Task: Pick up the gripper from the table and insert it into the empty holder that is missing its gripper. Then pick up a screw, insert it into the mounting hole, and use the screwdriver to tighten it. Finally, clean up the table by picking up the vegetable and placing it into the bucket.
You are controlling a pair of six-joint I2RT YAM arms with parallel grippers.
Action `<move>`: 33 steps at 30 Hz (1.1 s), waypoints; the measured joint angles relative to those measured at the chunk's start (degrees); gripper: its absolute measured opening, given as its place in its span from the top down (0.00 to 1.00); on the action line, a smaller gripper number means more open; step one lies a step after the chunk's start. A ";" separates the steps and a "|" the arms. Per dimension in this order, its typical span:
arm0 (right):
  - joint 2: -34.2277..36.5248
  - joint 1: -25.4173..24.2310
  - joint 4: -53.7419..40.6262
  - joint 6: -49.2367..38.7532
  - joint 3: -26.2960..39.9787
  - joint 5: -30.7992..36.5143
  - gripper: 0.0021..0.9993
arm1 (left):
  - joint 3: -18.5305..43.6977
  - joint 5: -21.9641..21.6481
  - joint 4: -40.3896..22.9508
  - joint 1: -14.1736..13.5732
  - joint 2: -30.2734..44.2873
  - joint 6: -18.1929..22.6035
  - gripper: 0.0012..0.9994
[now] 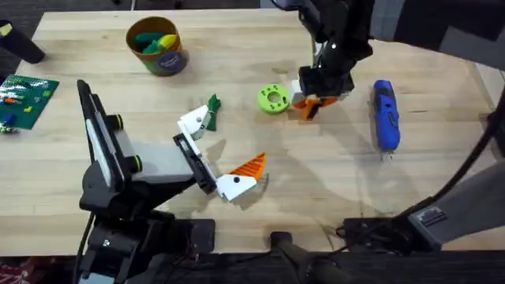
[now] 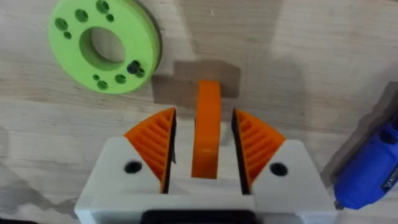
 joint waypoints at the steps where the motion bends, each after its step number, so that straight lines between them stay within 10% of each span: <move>1: -0.03 0.00 -0.41 0.21 -0.01 0.00 0.47 | 0.00 0.00 0.00 0.00 0.00 0.00 0.01; 33: -6.22 1.41 -1.31 7.10 -2.54 0.64 0.47 | 0.00 0.00 -0.01 0.00 0.00 0.00 0.01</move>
